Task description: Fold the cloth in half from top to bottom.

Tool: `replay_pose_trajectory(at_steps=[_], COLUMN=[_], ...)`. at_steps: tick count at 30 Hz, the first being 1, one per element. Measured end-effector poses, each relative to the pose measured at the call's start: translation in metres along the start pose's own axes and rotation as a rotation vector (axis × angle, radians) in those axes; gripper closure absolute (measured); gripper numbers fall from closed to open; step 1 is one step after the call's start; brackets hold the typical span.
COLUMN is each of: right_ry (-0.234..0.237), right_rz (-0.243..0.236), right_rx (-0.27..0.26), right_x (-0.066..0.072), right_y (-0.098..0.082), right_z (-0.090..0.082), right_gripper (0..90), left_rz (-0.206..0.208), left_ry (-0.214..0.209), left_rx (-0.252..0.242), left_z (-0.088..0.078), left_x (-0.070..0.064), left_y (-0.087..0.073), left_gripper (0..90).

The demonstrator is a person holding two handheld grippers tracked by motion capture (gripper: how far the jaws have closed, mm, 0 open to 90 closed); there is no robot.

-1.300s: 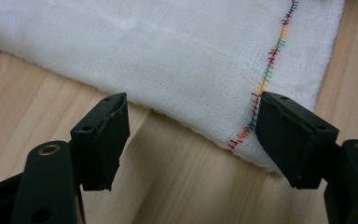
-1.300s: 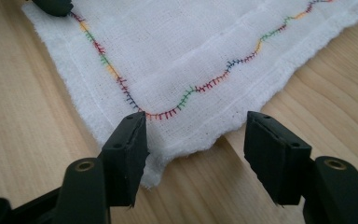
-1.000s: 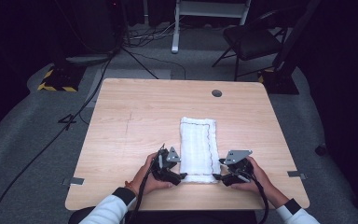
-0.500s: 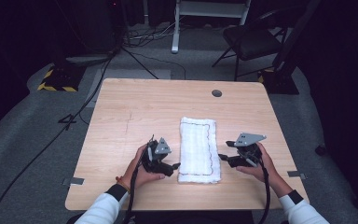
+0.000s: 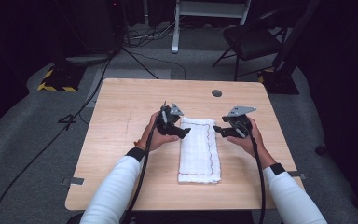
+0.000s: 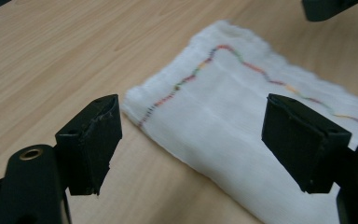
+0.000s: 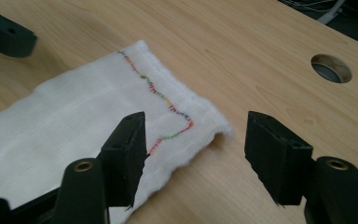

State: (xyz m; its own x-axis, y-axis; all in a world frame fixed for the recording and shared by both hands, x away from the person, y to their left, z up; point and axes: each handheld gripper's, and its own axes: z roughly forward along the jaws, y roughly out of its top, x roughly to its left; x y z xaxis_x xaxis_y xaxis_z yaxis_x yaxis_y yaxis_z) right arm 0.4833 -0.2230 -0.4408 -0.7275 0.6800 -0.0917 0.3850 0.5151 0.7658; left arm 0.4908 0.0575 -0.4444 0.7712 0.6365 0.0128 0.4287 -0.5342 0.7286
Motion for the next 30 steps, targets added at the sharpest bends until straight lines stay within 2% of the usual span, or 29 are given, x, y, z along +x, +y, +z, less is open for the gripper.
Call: replay_pose_trajectory(at_steps=[4, 8, 11, 13, 15, 18, 19, 20, 22, 26, 27, 28, 30], right_ry=[-0.010, -0.011, -0.016, -0.002, 0.005, 0.009, 0.023, 0.037, 0.036, 0.060, 0.063, 0.069, 0.087], right_rz=[0.015, 0.015, 0.016, 0.042, 0.048, 0.076, 0.089, 0.101, 0.098, 0.113, 0.113, 0.113, 0.101], right_rx=[0.025, 0.051, 0.067, 0.079, 0.088, 0.104, 0.105, 0.112, 0.137, 0.134, 0.132, 0.133, 0.136], right_x=[-0.008, -0.008, -0.009, -0.012, -0.013, -0.017, -0.019, -0.020, -0.020, -0.021, -0.021, -0.020, -0.019], right_y=[0.008, 0.008, 0.007, 0.006, 0.006, 0.003, 0.002, 0.002, 0.000, -0.001, -0.001, -0.001, 0.001], right_z=[0.024, 0.037, 0.047, 0.056, 0.059, 0.068, 0.070, 0.073, 0.078, 0.081, 0.081, 0.081, 0.081], right_gripper=[39.4, 39.4, 39.1, 38.0, 37.7, 36.9, 36.5, 36.1, 36.0, 39.0, 39.7, 42.1, 52.3], left_rz=[-0.014, -0.061, -0.084, -0.105, -0.127, -0.134, -0.141, -0.135, -0.125, -0.111, -0.106, -0.100, -0.093], left_ry=[0.027, 0.019, 0.041, 0.041, 0.031, 0.019, 0.019, 0.018, 0.016, 0.015, 0.003, -0.012, -0.030], left_rx=[0.032, 0.063, 0.088, 0.097, 0.094, 0.093, 0.082, 0.082, 0.079, 0.070, 0.071, 0.068, 0.078], left_z=[0.023, 0.042, 0.054, 0.059, 0.063, 0.066, 0.067, 0.068, 0.069, 0.069, 0.069, 0.067, 0.067], left_x=[0.011, 0.020, 0.024, 0.026, 0.028, 0.029, 0.029, 0.030, 0.030, 0.031, 0.031, 0.031, 0.030], left_y=[0.006, 0.003, -0.002, -0.005, -0.007, -0.009, -0.010, -0.010, -0.010, -0.011, -0.011, -0.010, -0.007], left_gripper=[20.9, 20.7, 20.6, 19.3, 18.9, 17.7, 16.9, 16.0, 15.1, 15.3, 16.1, 19.8, 33.3])
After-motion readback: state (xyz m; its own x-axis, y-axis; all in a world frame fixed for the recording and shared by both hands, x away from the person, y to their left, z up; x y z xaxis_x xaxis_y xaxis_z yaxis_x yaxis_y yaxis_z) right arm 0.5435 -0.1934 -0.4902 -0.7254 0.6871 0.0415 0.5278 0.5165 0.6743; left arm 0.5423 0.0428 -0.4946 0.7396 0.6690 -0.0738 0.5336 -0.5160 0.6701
